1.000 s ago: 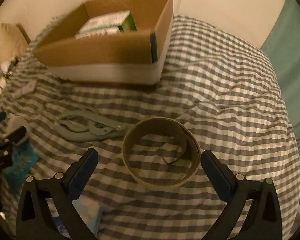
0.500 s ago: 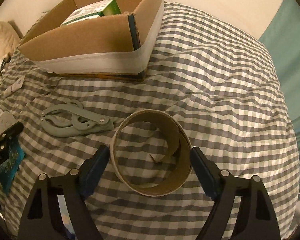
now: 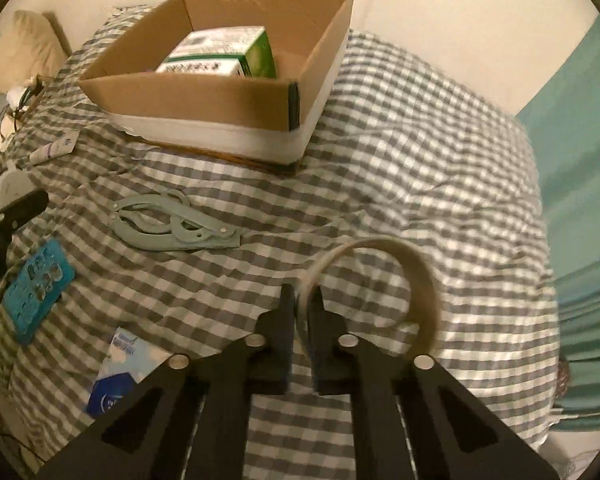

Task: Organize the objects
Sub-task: 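Grasp the white plush figure with left tool while right tool grasps the tan tape roll, then carry the plush figure and tape roll into the cardboard box and release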

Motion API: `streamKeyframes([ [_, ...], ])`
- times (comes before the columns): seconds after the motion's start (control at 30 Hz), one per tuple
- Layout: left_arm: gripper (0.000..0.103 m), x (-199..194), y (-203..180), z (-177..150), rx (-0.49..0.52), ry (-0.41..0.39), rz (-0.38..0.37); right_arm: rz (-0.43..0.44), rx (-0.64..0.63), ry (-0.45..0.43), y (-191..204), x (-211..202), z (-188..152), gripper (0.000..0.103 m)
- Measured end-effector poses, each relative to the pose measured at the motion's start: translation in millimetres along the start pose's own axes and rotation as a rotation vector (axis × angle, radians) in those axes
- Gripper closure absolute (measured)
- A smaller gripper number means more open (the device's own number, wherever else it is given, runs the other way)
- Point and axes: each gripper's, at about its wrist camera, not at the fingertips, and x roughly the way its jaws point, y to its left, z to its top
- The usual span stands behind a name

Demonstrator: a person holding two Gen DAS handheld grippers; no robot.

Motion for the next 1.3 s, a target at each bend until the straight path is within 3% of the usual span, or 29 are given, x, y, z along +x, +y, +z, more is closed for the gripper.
streamKeyframes([
  [0.33,0.037,-44.7,-34.0,44.4,0.061,-0.061,-0.049,0.075,-0.065,-0.115,11.4,-61.6,15.7,0.099],
  [0.53,0.037,-69.6,-38.5,71.9,0.122,-0.123,-0.086,0.104,-0.040,-0.261,5.5,-116.3,38.5,0.099],
  [0.63,0.037,-71.7,-33.8,91.0,0.161,-0.146,-0.052,0.130,-0.019,-0.331,4.5,-140.3,54.4,0.099],
  [0.8,0.037,-50.4,-9.6,129.0,0.137,-0.149,-0.080,0.180,-0.007,-0.412,6.1,-165.6,87.2,0.099],
  [1.03,0.037,-6.9,-0.6,161.6,0.135,-0.138,-0.108,0.224,-0.030,-0.420,15.0,-142.3,137.0,0.099],
  [1.3,0.037,42.7,-4.0,167.3,0.172,-0.101,-0.094,0.287,0.002,-0.371,15.0,-68.1,184.1,0.099],
])
